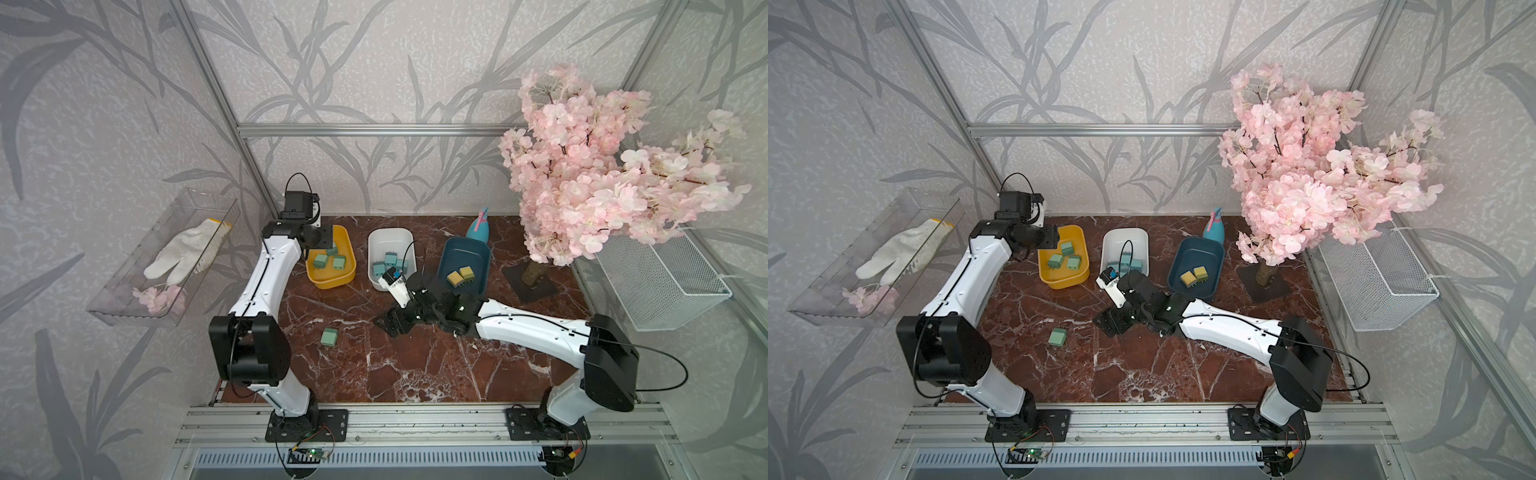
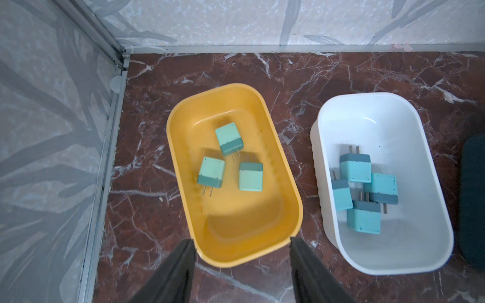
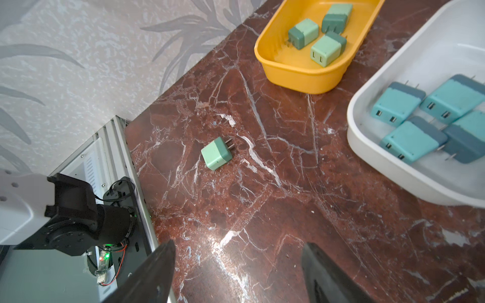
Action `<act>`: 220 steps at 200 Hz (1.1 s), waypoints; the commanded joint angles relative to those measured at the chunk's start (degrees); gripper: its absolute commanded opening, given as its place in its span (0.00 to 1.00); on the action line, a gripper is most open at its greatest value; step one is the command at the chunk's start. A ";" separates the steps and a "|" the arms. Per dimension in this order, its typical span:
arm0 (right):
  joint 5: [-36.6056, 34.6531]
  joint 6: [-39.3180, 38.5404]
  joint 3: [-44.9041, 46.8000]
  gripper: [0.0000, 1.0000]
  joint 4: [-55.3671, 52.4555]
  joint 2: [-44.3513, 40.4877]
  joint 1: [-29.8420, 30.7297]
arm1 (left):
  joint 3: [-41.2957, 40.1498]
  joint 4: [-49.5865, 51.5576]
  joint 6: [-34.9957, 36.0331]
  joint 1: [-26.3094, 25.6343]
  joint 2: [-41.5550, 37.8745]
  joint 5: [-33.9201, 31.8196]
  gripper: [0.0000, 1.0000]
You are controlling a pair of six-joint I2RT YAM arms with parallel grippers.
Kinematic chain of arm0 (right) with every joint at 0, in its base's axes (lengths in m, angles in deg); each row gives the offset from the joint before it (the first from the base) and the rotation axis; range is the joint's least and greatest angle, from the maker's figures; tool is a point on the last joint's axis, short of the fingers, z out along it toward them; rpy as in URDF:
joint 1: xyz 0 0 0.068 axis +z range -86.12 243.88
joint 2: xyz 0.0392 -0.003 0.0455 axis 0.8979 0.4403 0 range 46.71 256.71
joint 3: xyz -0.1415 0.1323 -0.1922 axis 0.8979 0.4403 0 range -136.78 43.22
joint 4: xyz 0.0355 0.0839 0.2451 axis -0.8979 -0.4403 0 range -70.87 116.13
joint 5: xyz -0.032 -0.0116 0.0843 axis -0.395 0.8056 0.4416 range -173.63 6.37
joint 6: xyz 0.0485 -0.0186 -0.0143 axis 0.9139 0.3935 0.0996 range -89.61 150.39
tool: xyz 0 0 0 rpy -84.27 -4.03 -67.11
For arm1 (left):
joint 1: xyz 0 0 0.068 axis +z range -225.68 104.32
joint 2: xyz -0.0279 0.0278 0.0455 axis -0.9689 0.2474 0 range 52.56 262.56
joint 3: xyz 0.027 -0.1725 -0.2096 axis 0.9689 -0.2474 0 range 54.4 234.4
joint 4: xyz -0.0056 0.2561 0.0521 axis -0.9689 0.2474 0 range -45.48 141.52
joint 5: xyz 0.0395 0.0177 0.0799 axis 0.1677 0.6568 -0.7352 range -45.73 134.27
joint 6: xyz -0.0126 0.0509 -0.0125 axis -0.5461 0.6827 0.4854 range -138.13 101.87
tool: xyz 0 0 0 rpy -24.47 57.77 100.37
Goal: Place the plugs by color into the storage box
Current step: Place the plug in the storage box, then pick up the plug from the center of the board.
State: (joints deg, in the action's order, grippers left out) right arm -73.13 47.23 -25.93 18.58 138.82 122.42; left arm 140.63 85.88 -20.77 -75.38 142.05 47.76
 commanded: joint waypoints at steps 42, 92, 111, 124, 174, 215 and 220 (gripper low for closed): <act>0.83 -9.40 -7.26 0.80 3.32 8.59 6.15 | -19.64 2.89 -10.92 -0.21 -22.58 -6.35 0.59; 1.20 -14.18 -12.33 0.80 7.46 17.29 9.10 | -32.79 1.88 -13.67 -0.07 -34.43 -9.09 0.59; 0.49 -14.74 -14.22 0.81 7.82 20.62 9.37 | -36.99 0.51 -15.64 -0.09 -37.78 -9.69 0.60; 0.23 -15.04 -14.94 0.81 8.80 22.78 9.48 | -39.91 -0.91 -16.97 0.00 -39.87 -10.09 0.60; -3.41 -15.77 -17.26 0.81 10.84 28.79 9.83 | -43.45 -3.68 -16.88 0.05 -44.22 -13.19 0.63; -4.95 -17.06 -21.85 0.82 10.50 34.71 9.76 | -44.31 -4.53 -18.02 0.56 -43.81 -12.69 0.65; -5.21 -17.19 -22.37 0.82 10.41 35.33 9.76 | -44.26 -4.62 -18.11 0.73 -43.64 -12.56 0.65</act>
State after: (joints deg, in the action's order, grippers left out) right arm -76.23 31.52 -45.23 27.82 171.65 131.82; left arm 96.79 82.87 -37.77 -75.18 98.40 35.84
